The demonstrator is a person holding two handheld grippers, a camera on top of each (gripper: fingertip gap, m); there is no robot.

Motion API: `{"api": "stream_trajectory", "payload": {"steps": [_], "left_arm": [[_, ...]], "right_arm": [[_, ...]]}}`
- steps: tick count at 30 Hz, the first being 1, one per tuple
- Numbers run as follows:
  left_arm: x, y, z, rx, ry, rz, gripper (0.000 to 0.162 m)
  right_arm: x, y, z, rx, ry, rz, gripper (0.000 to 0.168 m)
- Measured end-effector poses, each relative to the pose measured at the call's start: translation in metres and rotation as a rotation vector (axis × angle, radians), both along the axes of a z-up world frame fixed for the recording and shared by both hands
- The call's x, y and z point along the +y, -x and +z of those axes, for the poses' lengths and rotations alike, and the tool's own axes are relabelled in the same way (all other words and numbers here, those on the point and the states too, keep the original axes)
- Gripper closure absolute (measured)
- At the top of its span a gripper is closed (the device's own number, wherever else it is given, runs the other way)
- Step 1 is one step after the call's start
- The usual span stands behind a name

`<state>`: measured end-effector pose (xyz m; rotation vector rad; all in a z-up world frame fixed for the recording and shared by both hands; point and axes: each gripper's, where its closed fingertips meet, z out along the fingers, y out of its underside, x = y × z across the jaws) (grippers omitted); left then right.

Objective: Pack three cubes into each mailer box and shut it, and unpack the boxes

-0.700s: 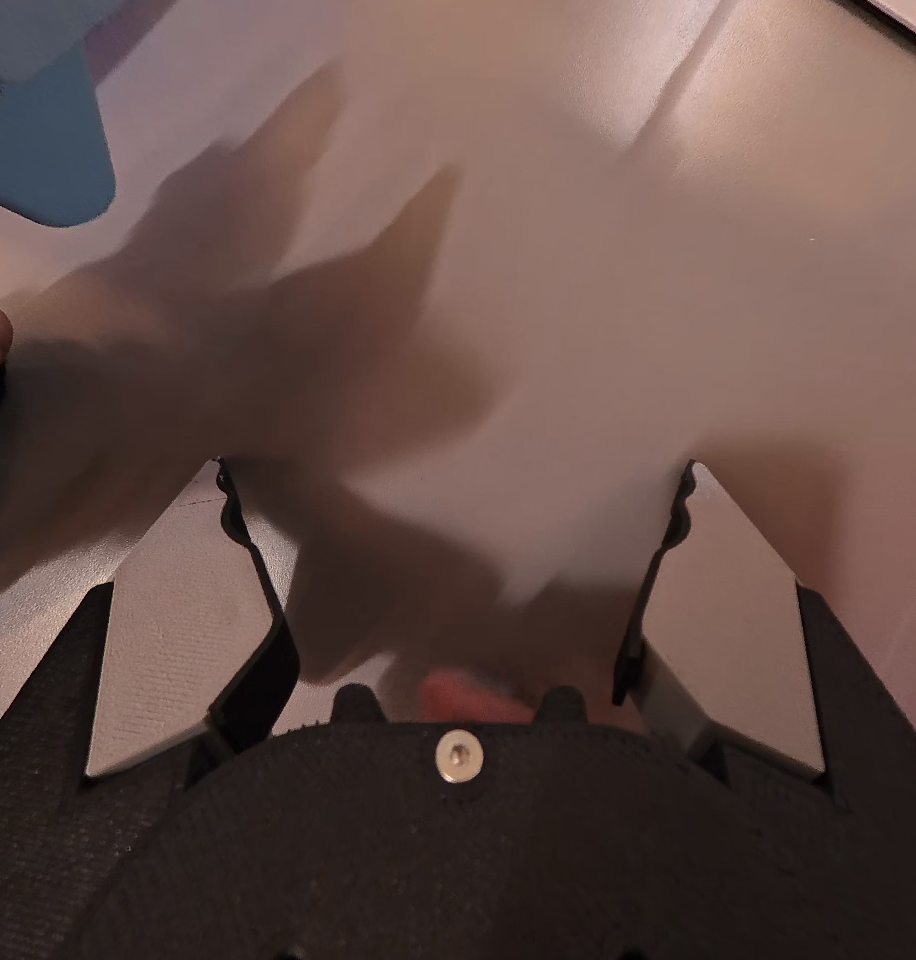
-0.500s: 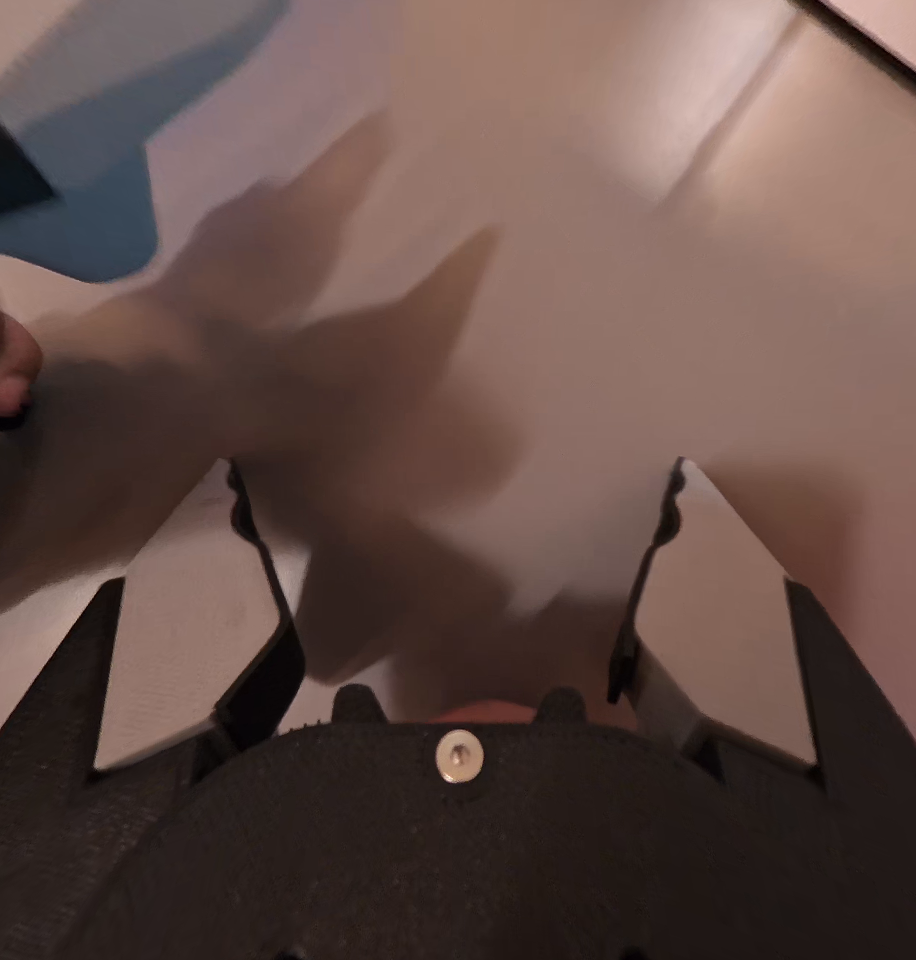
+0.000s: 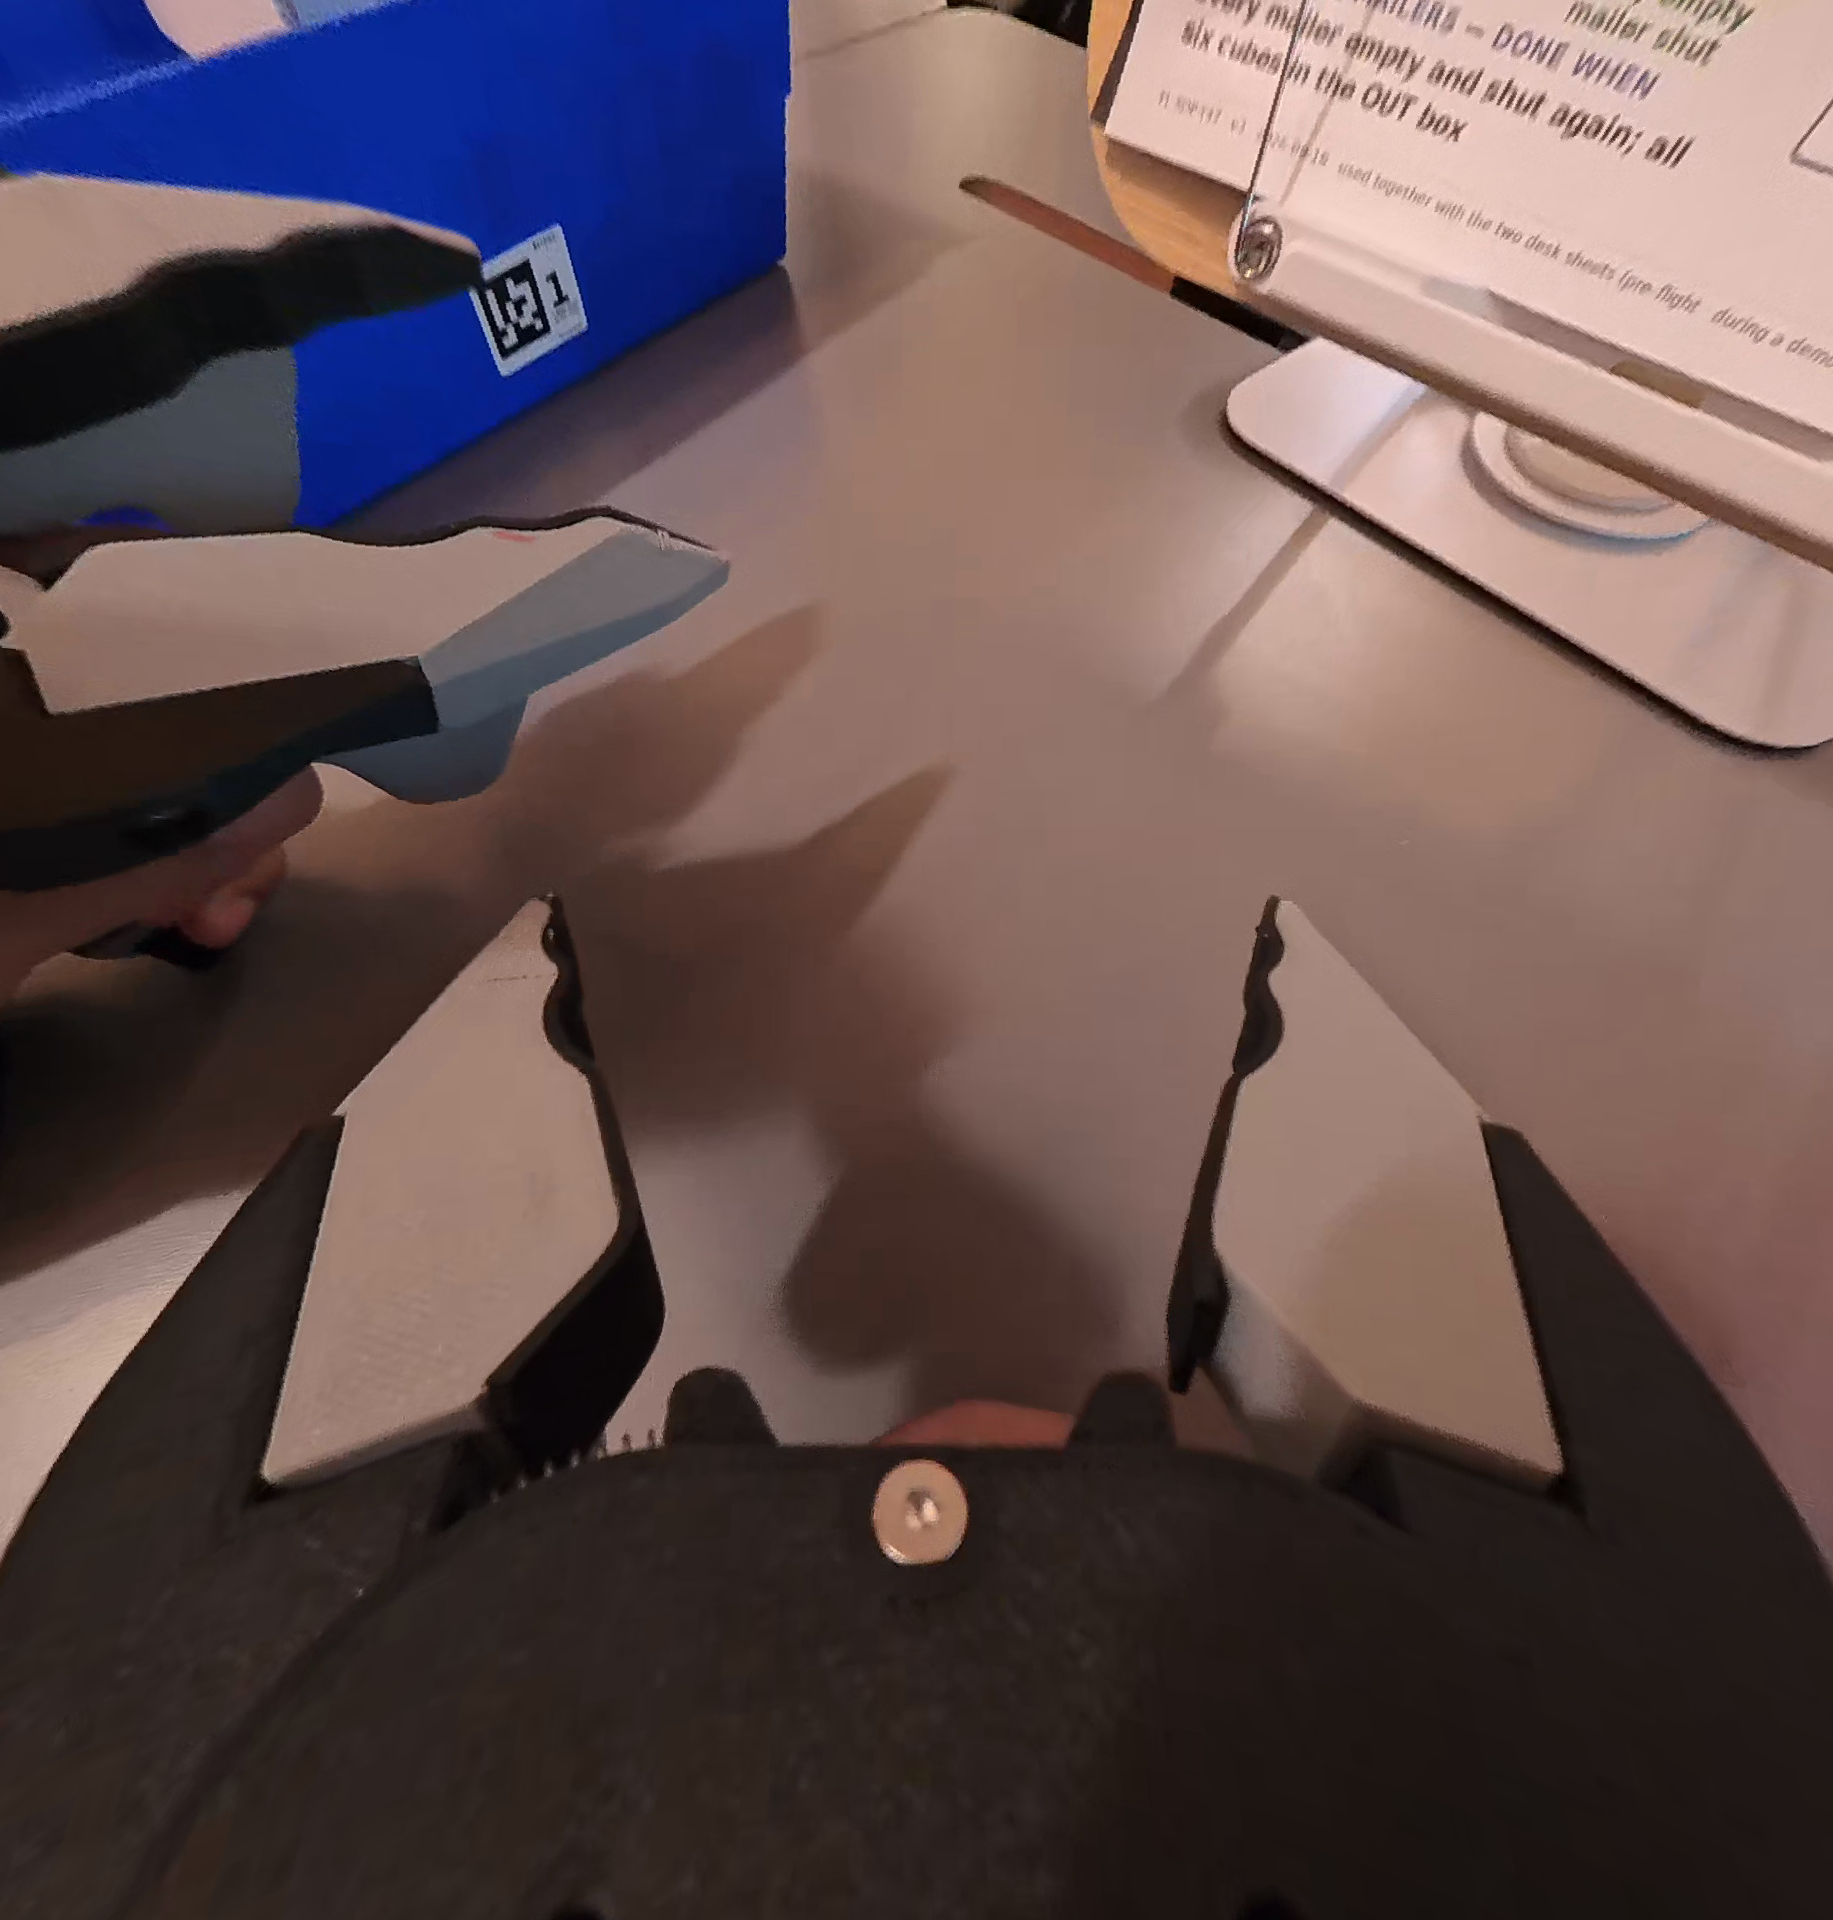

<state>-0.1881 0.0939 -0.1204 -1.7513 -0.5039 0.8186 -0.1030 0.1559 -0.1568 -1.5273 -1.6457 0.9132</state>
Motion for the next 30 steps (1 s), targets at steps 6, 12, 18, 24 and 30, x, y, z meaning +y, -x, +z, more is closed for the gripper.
{"api": "stream_trajectory", "payload": {"steps": [6,12,18,24,30], "left_arm": [[0.0,-0.004,-0.002,-0.038,-0.017,-0.059,0.1],[-0.001,-0.006,0.0,-0.021,-0.014,-0.08,0.127],[-0.002,-0.004,0.002,-0.008,-0.025,-0.079,0.143],[-0.003,-0.002,0.002,-0.02,-0.037,-0.076,0.146],[-0.003,-0.003,0.004,-0.013,-0.046,-0.074,0.145]], "right_arm": [[0.001,-0.004,0.013,0.072,-0.005,-0.002,0.067],[-0.003,-0.005,0.011,0.074,0.012,0.021,0.097],[-0.003,-0.006,0.011,0.088,-0.04,0.026,0.112],[-0.006,-0.005,0.016,0.099,-0.029,0.036,0.111],[-0.008,-0.004,0.016,0.101,-0.053,0.048,0.111]]}}
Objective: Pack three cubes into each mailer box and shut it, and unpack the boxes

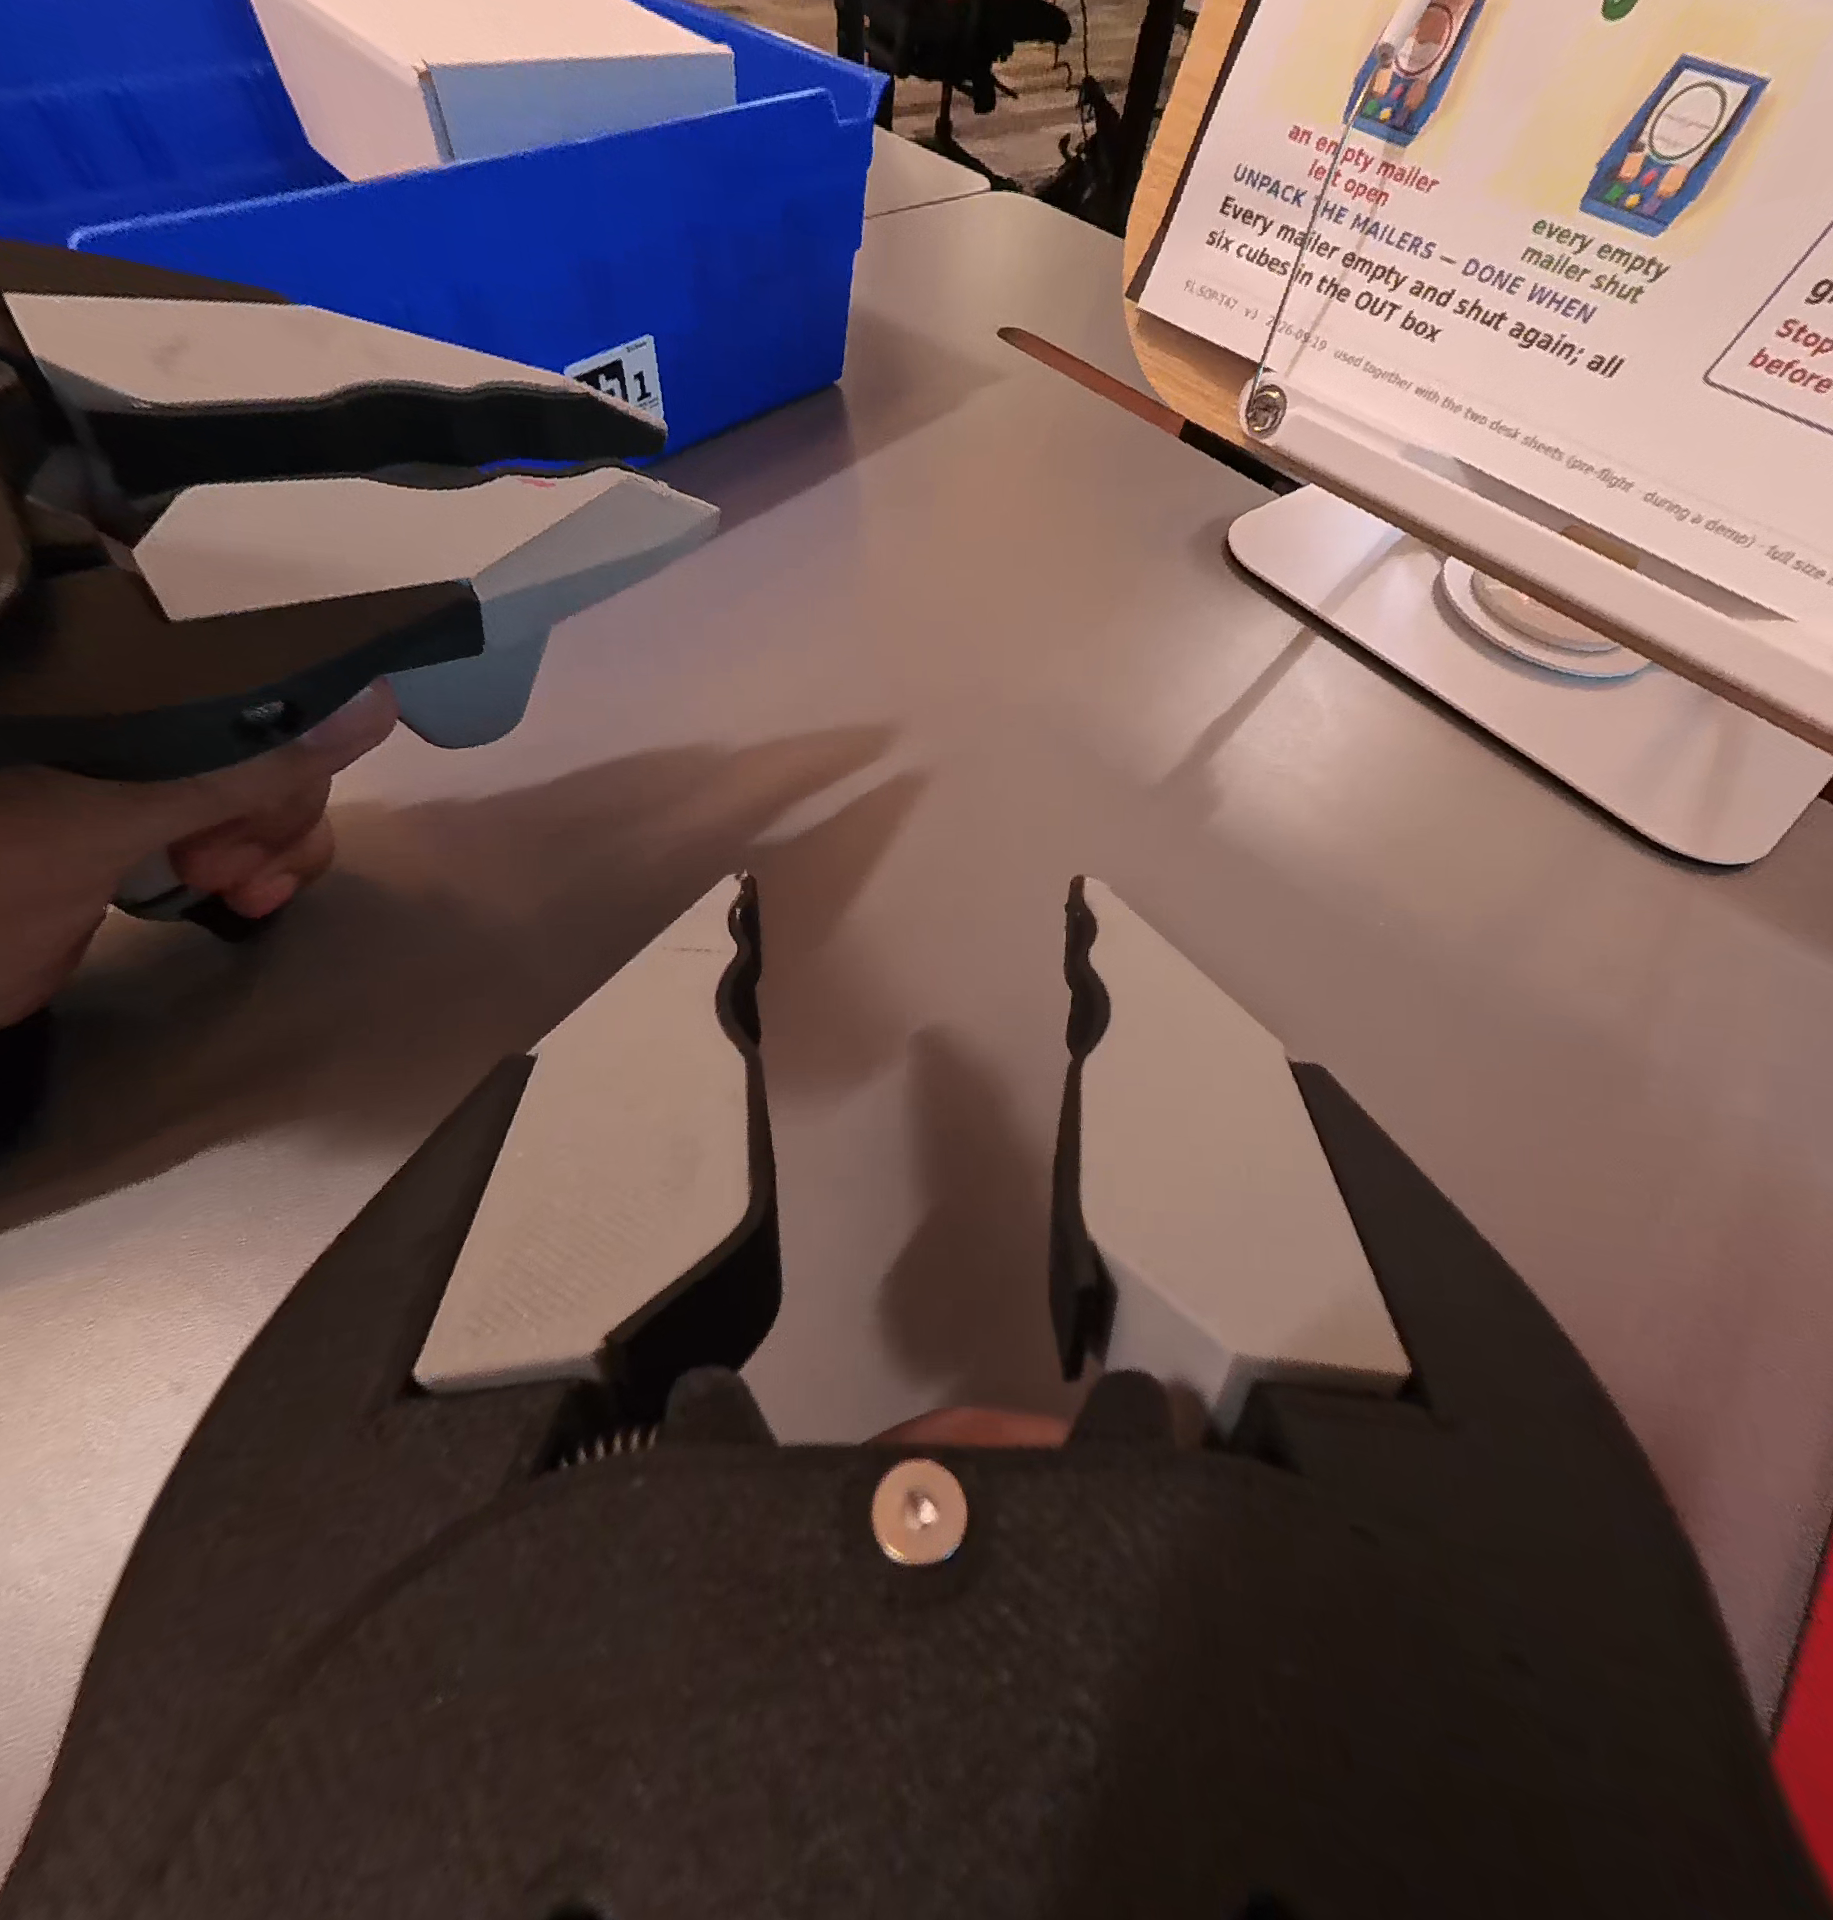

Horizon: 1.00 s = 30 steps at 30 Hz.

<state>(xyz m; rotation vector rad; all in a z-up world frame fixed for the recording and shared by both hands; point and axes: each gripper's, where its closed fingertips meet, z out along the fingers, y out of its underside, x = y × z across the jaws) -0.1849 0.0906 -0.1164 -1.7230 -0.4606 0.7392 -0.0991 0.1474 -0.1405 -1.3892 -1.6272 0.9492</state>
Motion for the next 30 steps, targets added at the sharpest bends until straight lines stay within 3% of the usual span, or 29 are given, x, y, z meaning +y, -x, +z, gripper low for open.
{"api": "stream_trajectory", "payload": {"steps": [30], "left_arm": [[0.015,-0.018,-0.002,0.042,0.06,-0.06,0.14]], "right_arm": [[0.01,-0.001,-0.007,-0.017,0.029,-0.02,0.109]]}}
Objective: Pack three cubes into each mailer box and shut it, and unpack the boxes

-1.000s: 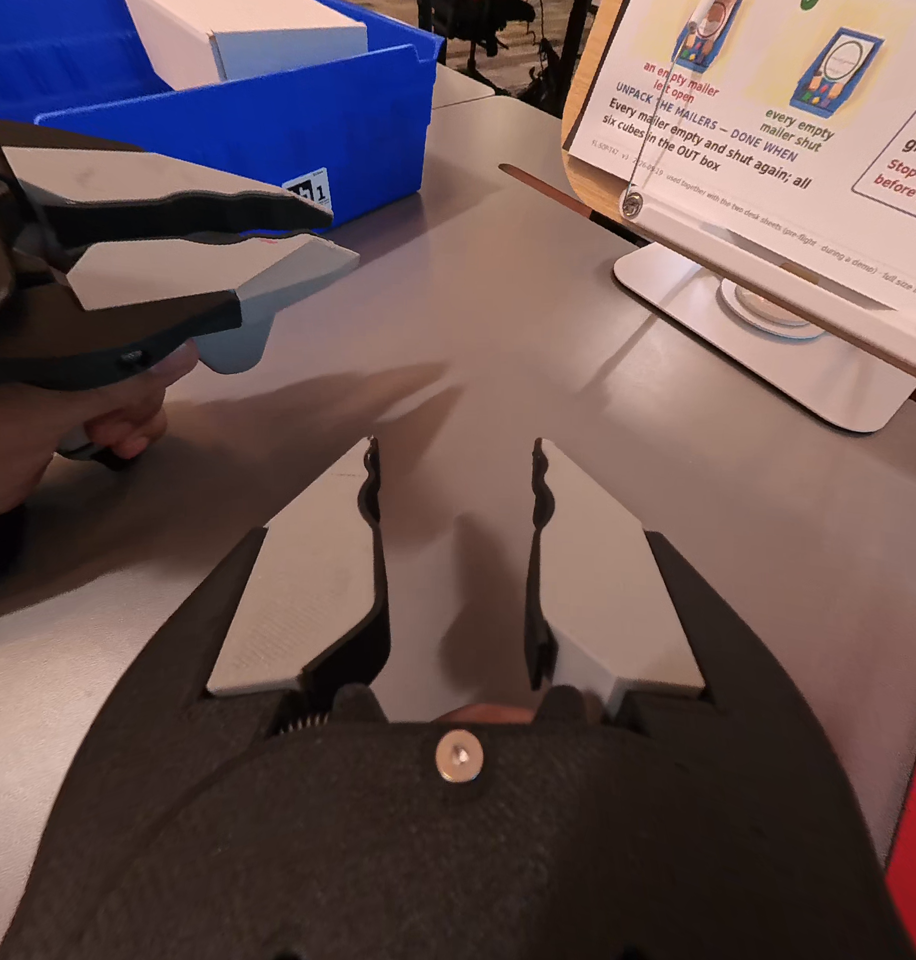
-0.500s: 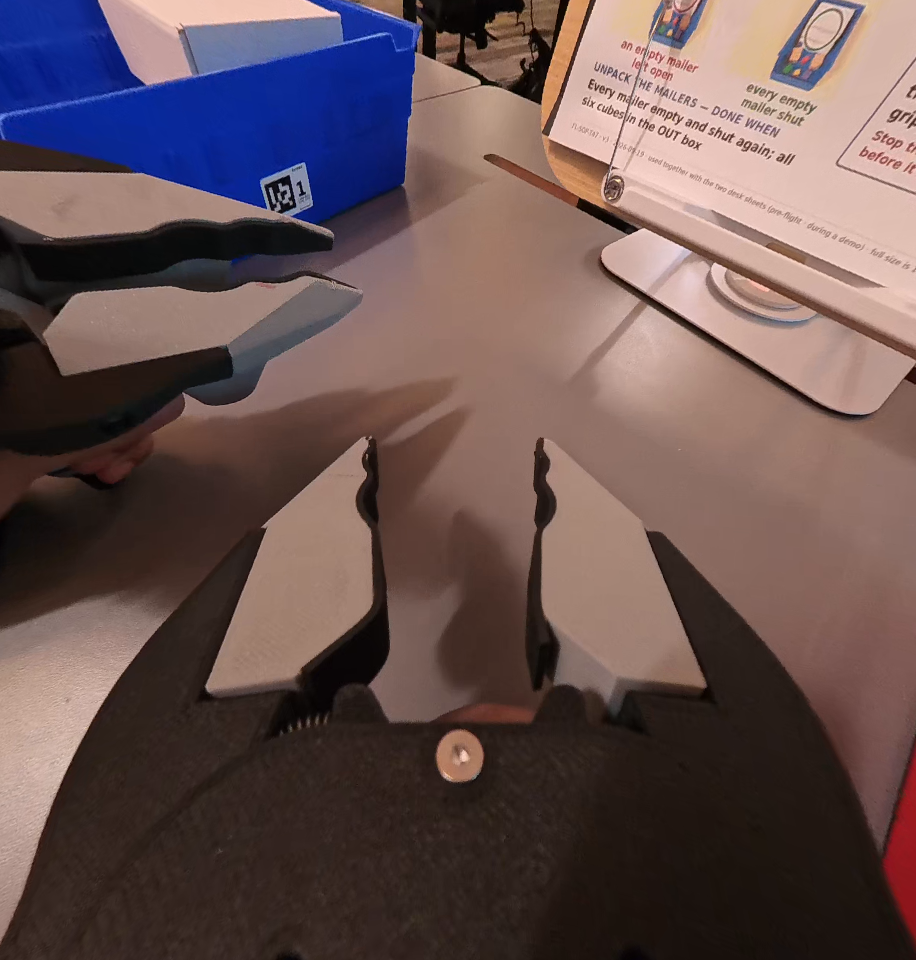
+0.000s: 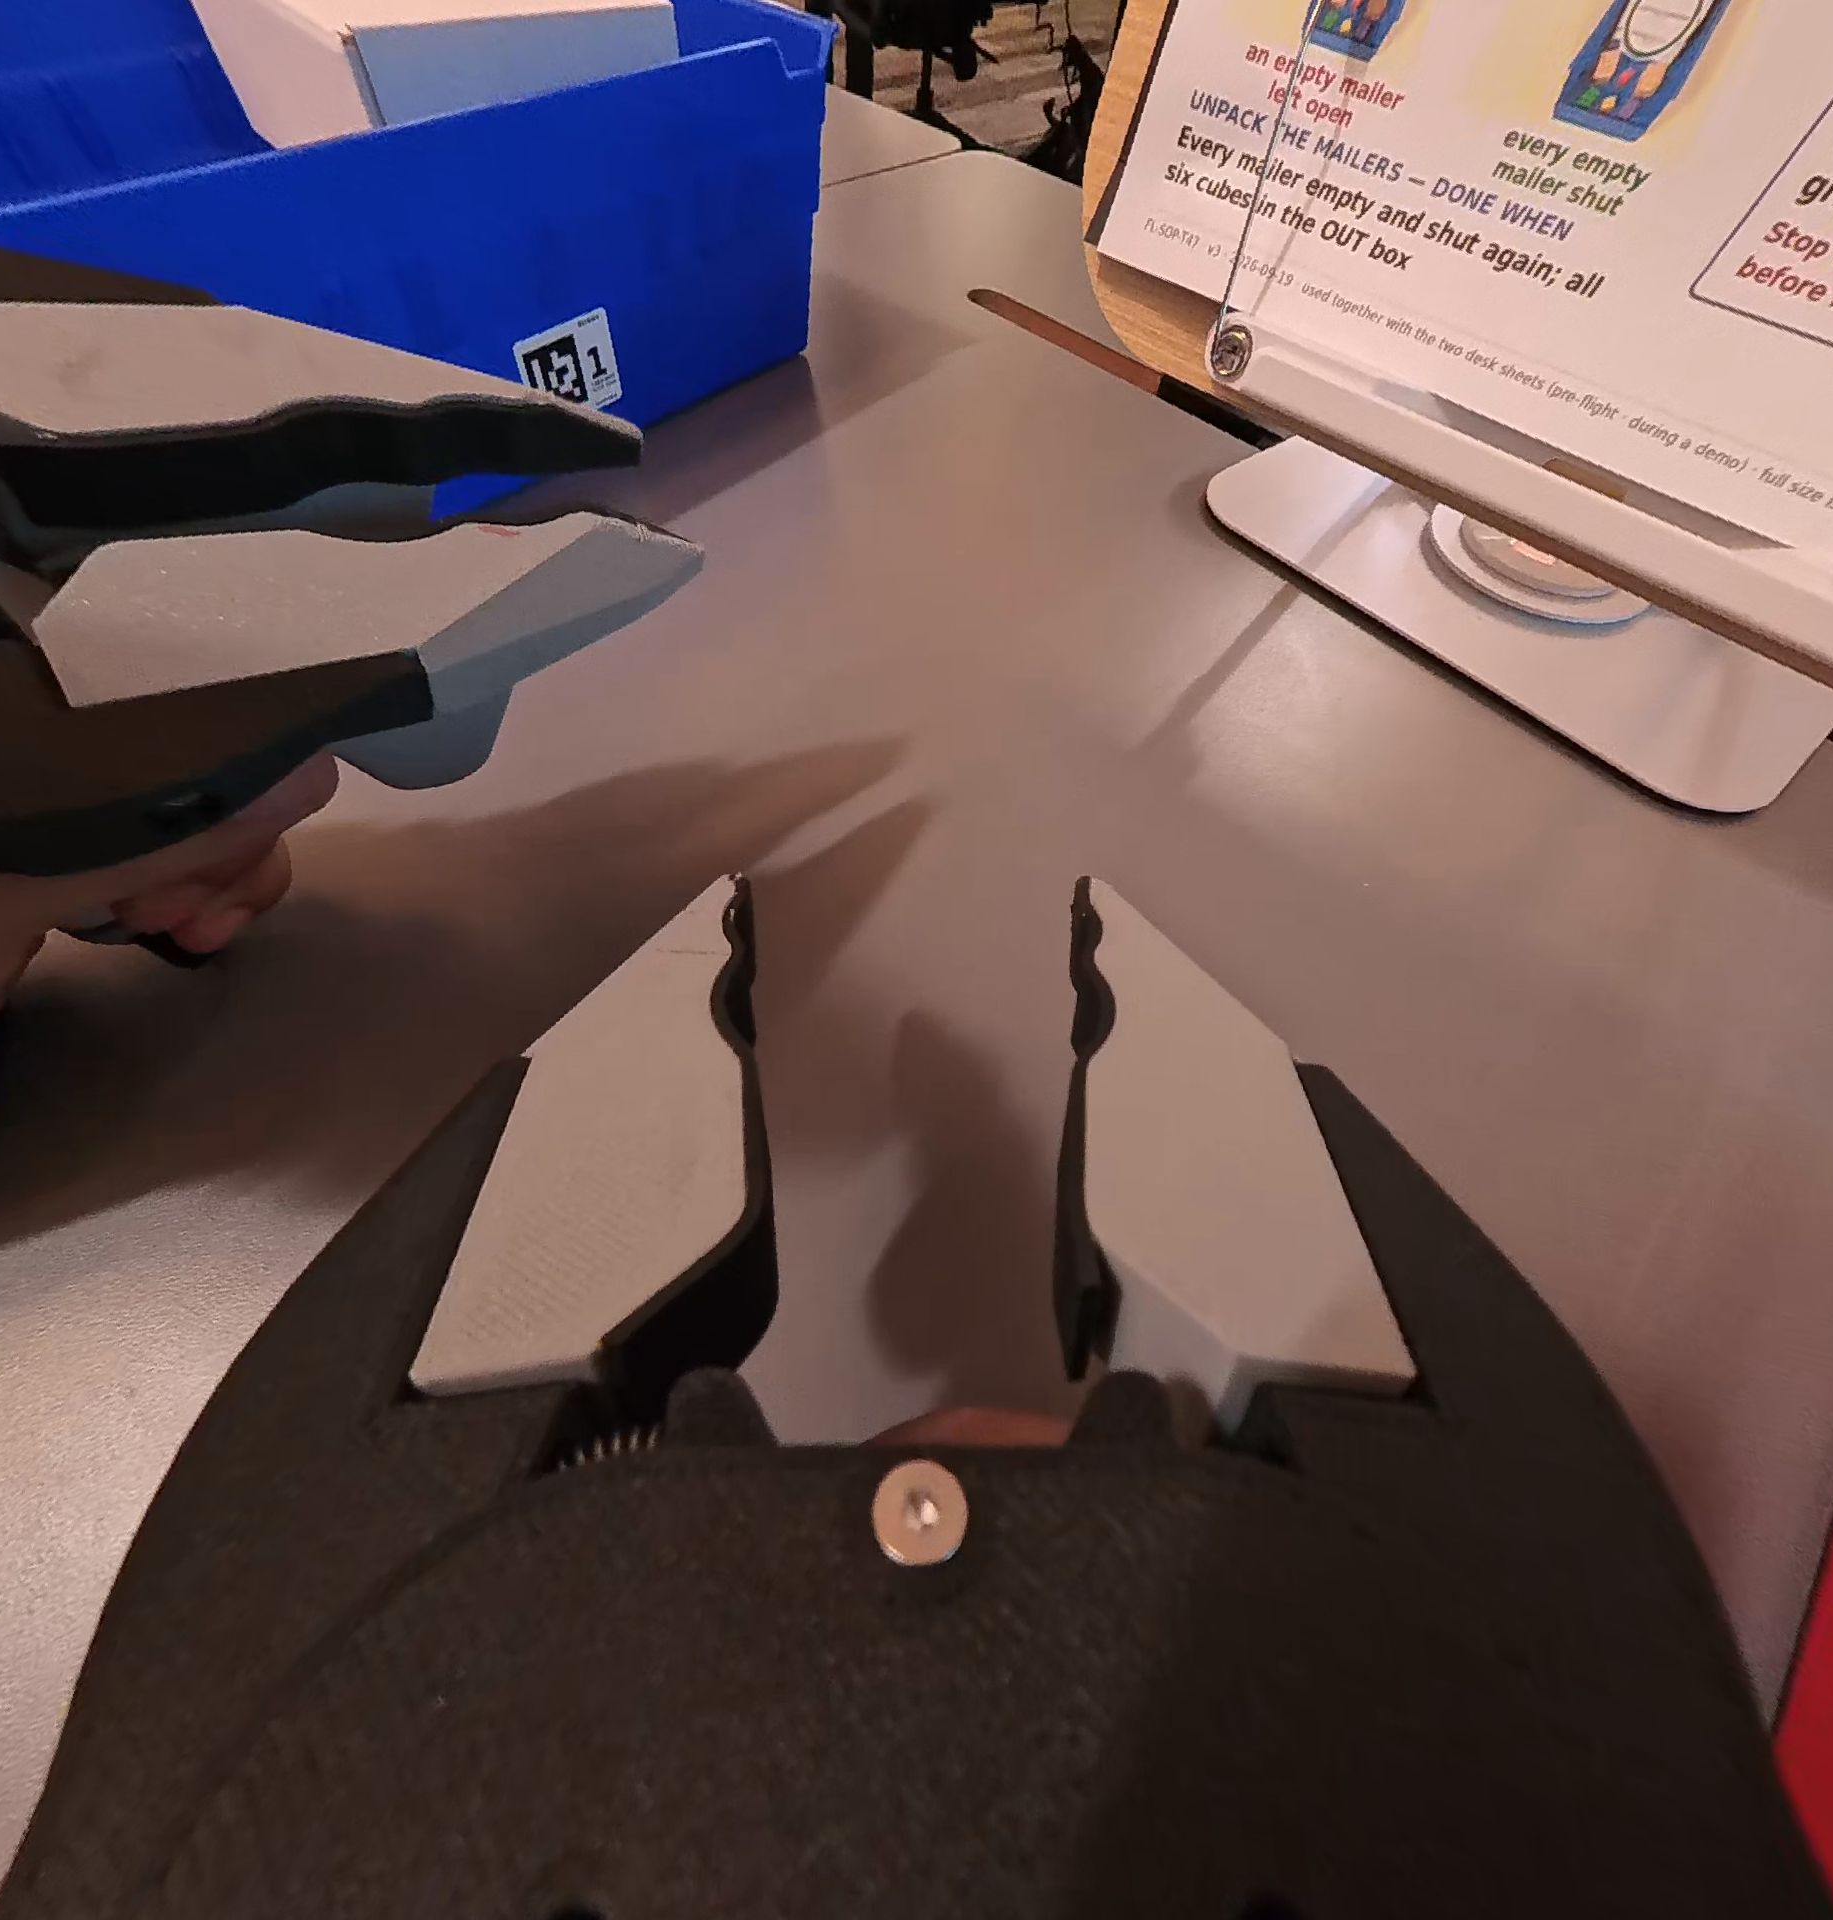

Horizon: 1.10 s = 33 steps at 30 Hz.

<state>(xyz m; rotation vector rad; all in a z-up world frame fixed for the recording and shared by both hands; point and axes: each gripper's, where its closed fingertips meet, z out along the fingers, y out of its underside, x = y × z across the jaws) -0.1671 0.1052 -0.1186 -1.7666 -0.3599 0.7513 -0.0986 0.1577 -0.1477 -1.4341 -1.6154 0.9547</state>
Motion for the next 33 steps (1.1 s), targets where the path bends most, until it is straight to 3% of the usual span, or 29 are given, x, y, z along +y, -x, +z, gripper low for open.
{"api": "stream_trajectory", "payload": {"steps": [33], "left_arm": [[-0.002,0.001,0.0,-0.011,-0.005,0.002,0.139]], "right_arm": [[-0.011,0.002,0.0,0.008,0.002,0.019,0.109]]}}
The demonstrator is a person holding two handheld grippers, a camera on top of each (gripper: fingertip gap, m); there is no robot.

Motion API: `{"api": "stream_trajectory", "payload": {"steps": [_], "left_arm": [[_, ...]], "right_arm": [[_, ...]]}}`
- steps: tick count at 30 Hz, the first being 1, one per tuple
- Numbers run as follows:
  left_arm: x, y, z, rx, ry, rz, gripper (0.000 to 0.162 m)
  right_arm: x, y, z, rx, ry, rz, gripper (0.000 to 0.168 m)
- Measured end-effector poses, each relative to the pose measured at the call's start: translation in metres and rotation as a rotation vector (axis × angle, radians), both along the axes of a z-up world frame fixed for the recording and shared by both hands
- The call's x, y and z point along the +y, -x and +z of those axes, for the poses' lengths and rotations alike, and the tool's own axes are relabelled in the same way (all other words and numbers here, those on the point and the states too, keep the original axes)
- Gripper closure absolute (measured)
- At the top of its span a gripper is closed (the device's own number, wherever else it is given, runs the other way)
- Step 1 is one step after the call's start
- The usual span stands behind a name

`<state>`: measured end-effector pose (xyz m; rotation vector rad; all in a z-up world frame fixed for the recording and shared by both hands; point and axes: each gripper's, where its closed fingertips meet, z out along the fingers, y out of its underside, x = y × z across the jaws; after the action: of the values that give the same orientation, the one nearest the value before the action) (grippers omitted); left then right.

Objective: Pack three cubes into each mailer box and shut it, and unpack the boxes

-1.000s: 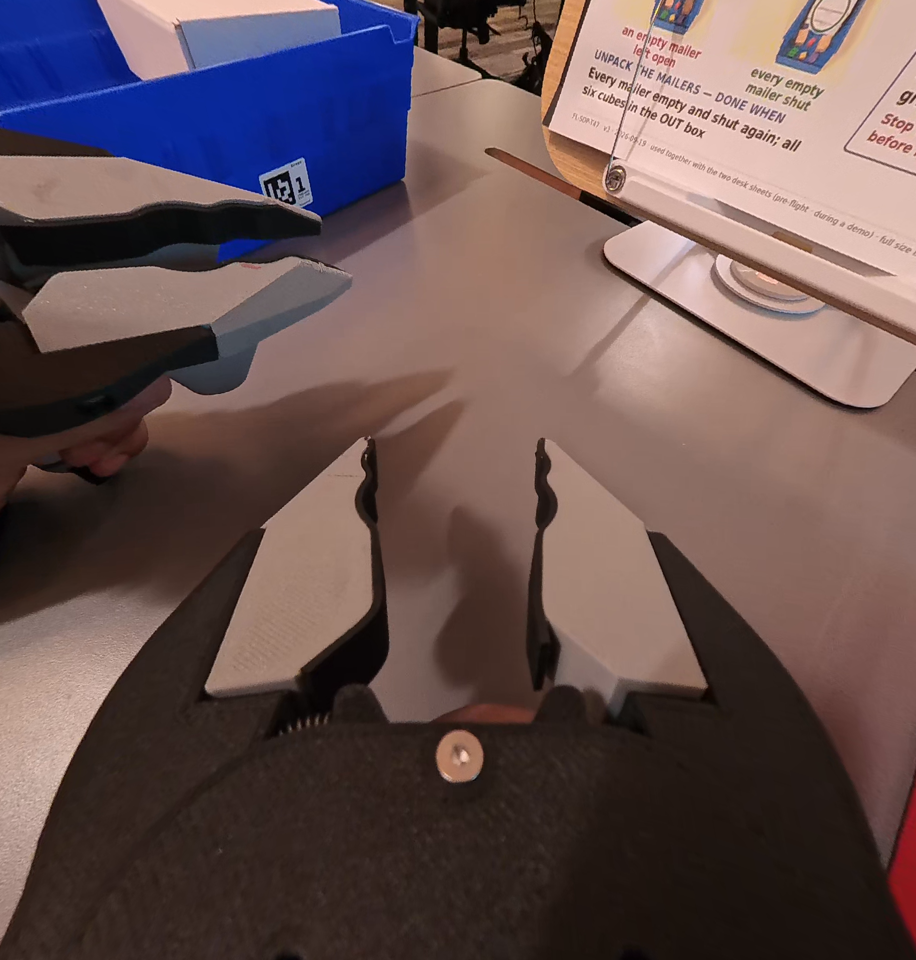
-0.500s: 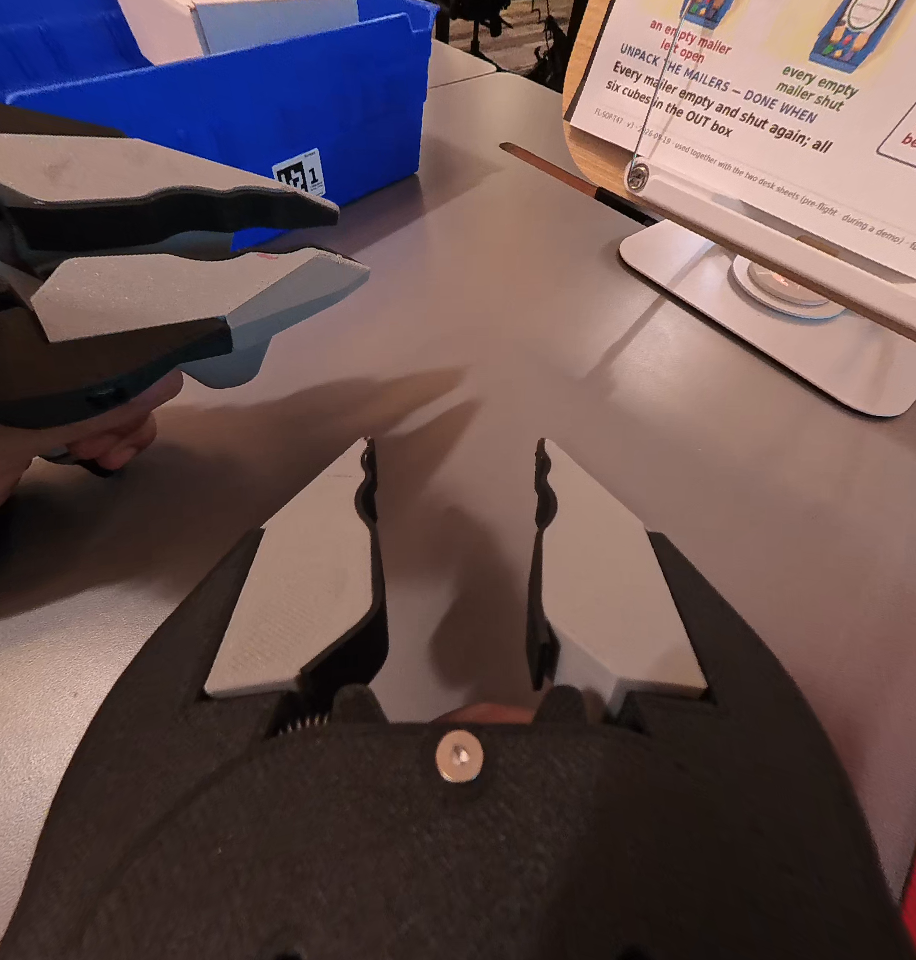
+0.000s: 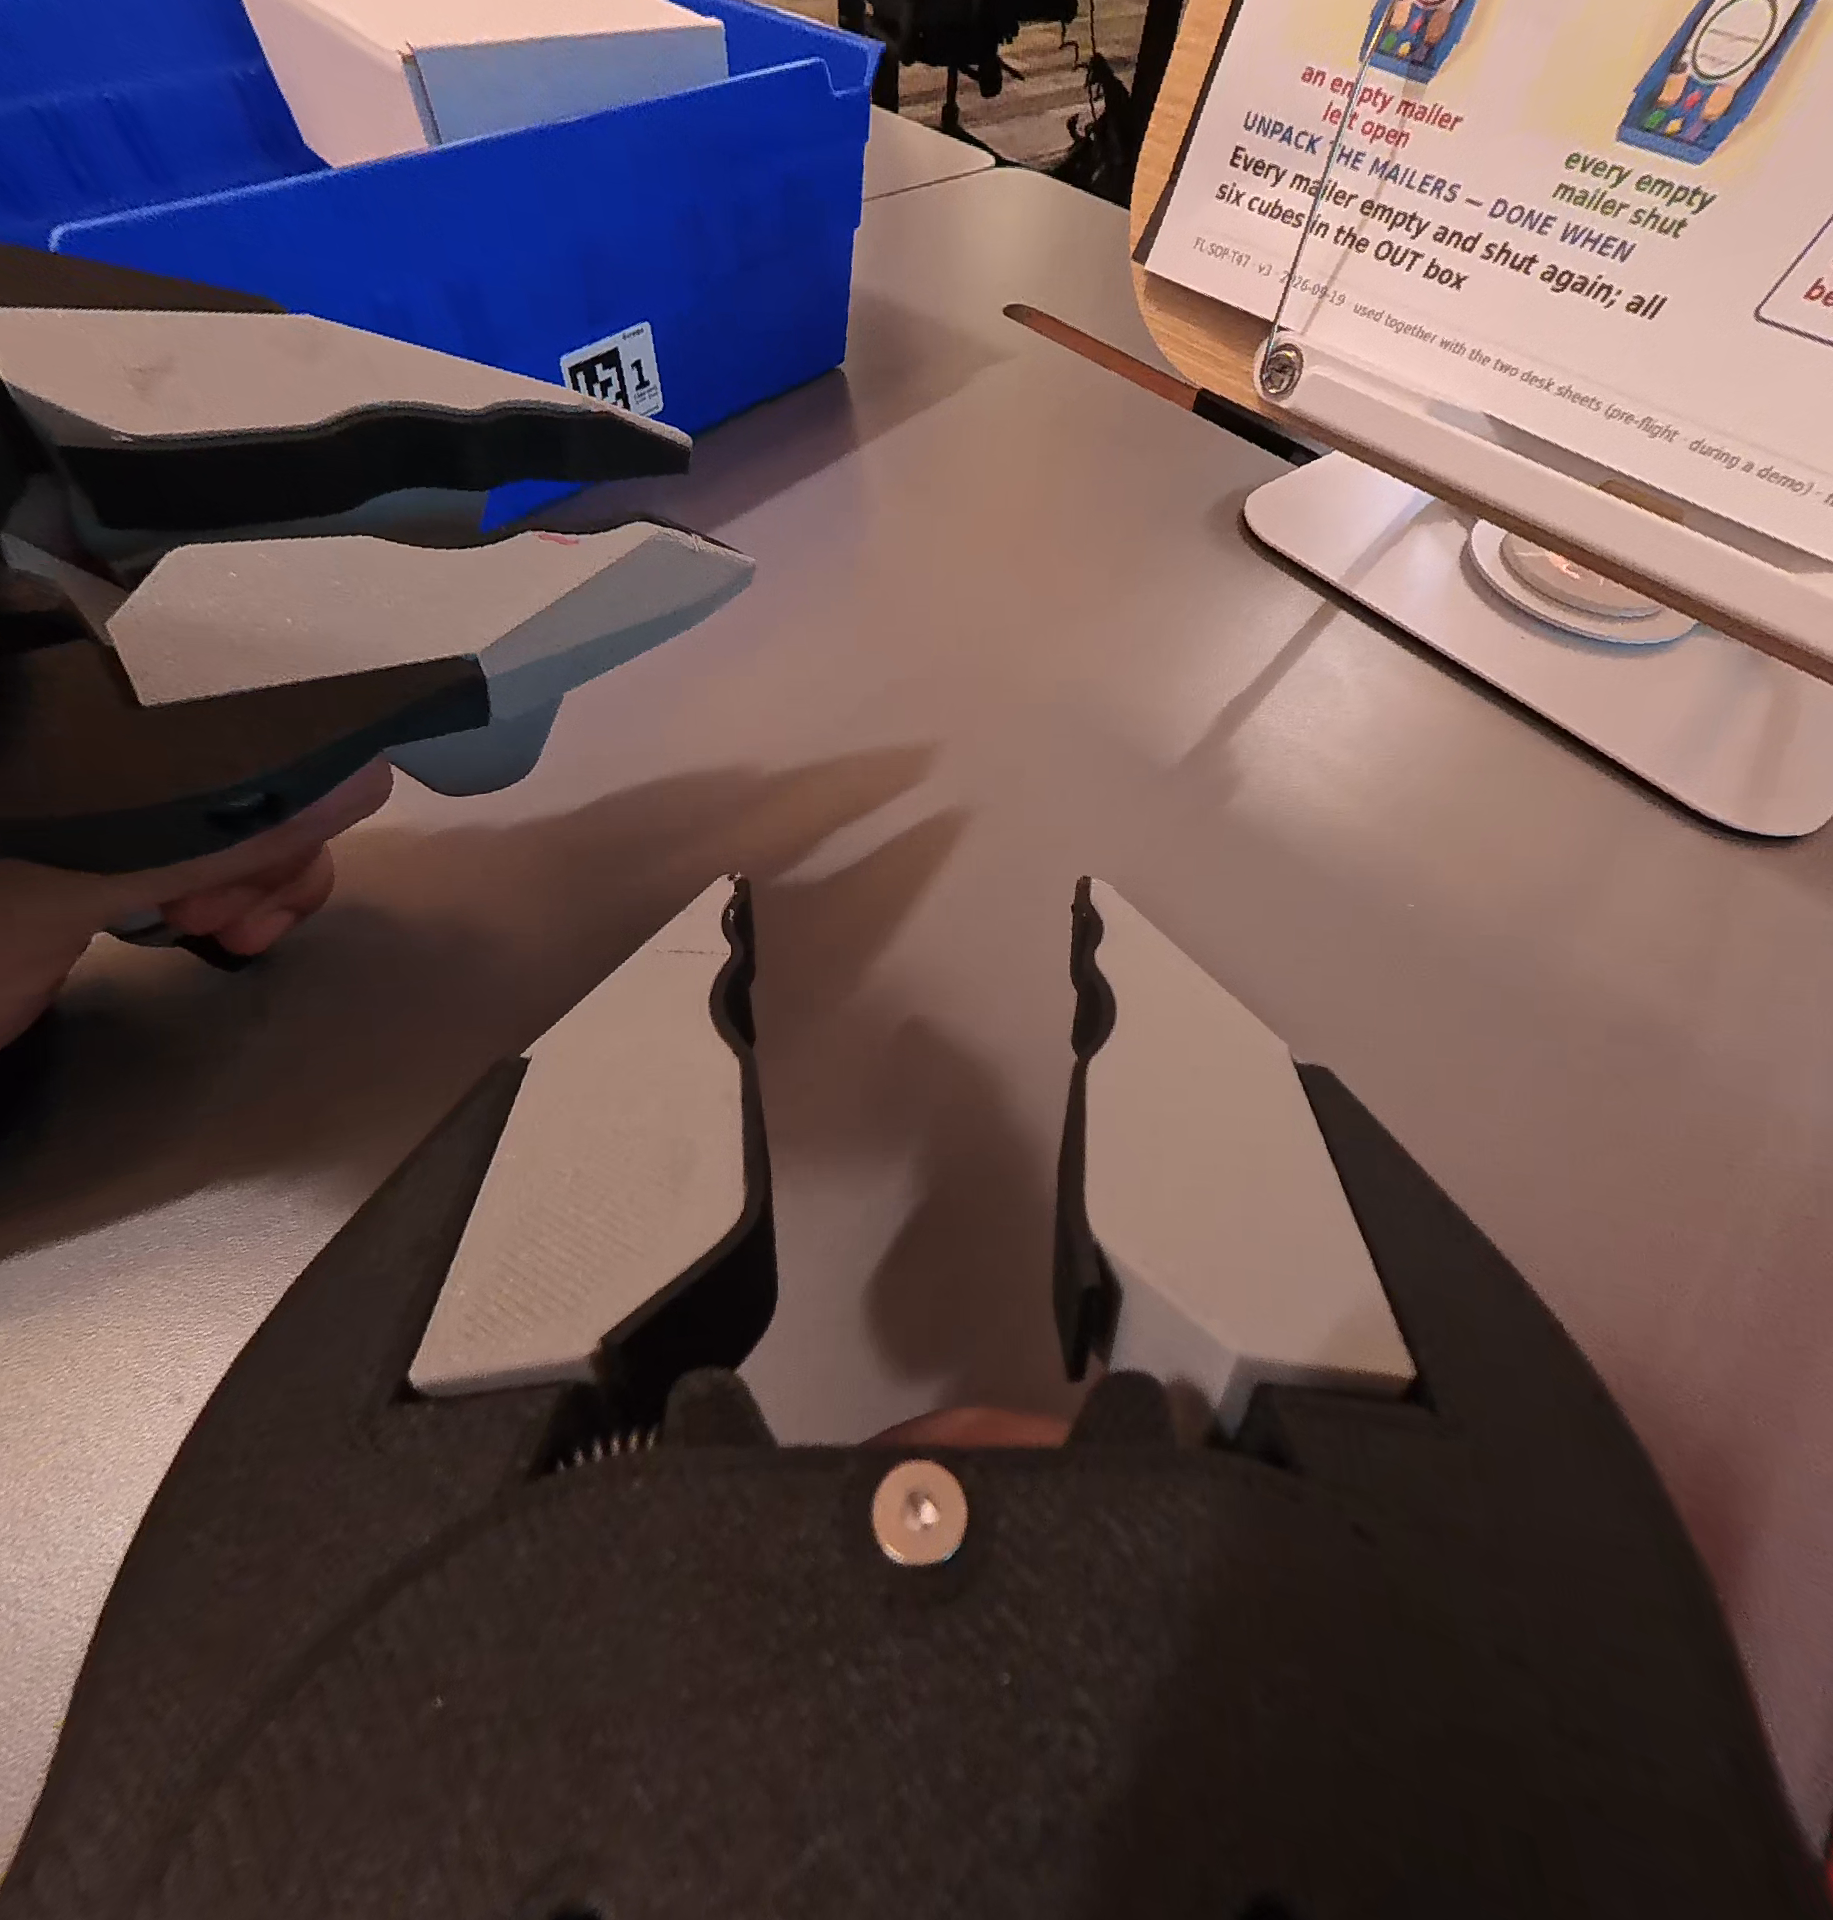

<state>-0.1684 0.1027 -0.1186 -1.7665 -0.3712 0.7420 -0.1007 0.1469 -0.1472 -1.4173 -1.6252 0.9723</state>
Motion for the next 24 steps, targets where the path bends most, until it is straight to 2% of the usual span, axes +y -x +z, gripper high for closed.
{"api": "stream_trajectory", "payload": {"steps": [10,16,19,24], "left_arm": [[-0.005,0.003,0.001,0.001,-0.005,0.016,0.133],[-0.016,0.002,-0.008,-0.147,-0.03,0.019,0.121],[-0.027,-0.001,0.001,-0.159,-0.045,0.031,0.117],[-0.057,0.0,0.033,-0.236,-0.095,0.048,0.1]], "right_arm": [[-0.008,-0.001,0.002,0.008,-0.008,0.021,0.108],[-0.011,-0.004,0.007,0.022,-0.013,0.028,0.108],[-0.013,-0.006,0.014,0.043,0.004,0.036,0.108],[-0.019,-0.008,0.02,0.063,0.005,0.054,0.107]]}}
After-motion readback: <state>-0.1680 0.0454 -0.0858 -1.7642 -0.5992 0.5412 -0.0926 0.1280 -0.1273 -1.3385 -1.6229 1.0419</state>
